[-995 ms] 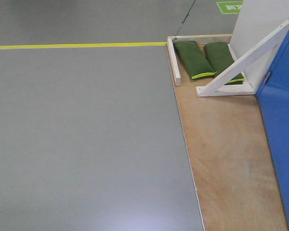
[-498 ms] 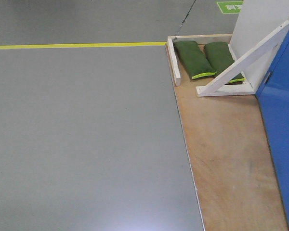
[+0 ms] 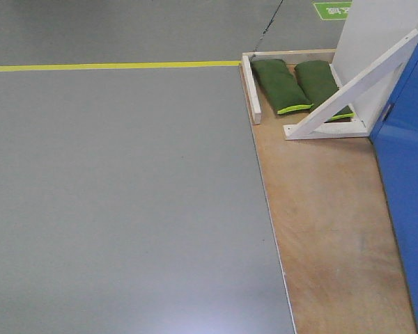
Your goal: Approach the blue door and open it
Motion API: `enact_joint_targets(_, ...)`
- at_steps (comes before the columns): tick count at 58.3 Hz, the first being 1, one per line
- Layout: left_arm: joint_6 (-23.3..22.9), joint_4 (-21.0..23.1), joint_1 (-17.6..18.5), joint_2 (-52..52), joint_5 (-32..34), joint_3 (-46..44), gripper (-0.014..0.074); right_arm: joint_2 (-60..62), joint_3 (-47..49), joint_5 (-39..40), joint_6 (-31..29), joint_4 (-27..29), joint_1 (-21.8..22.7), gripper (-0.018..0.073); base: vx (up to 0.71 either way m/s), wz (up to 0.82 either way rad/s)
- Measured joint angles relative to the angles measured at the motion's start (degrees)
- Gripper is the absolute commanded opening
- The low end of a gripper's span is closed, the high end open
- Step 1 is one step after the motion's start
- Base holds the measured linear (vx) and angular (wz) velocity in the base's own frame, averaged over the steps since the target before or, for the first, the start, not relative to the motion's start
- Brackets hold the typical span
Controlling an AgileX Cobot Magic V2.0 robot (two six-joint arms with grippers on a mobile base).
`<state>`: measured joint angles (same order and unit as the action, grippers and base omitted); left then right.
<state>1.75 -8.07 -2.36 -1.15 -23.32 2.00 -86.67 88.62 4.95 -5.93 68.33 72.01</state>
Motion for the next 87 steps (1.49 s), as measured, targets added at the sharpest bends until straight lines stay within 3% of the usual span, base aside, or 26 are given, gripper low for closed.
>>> enact_joint_targets(28, 0.00, 0.00, 0.00, 0.00, 0.00, 0.00, 0.0070, -6.20, 0.00, 0.22, 0.00, -0.65, 0.00, -0.0011, 0.00, 0.00)
enact_joint_targets(50, 0.00, 0.00, 0.00, 0.00, 0.00, 0.00, 0.0070, -6.92, 0.00, -14.95, 0.05, -1.19, 0.04, -0.0011, 0.00, 0.00)
enact_joint_targets(61, 0.00, 0.00, 0.00, 0.00, 0.00, 0.00, 0.0070, -6.92, 0.00, -18.55, 0.05, -1.06, 0.04, -0.0011, 0.00, 0.00)
enact_joint_targets(72, 0.00, 0.00, 0.00, 0.00, 0.00, 0.00, 0.0070, -6.92, 0.00, -17.26, 0.18, -1.11, -1.25, -0.0011, 0.00, 0.00)
enact_joint_targets(87, 0.00, 0.00, 0.00, 0.00, 0.00, 0.00, 0.0070, -4.87, -0.37, -8.33, 0.53, -0.42, -6.93, -0.0011, 0.00, -0.01)
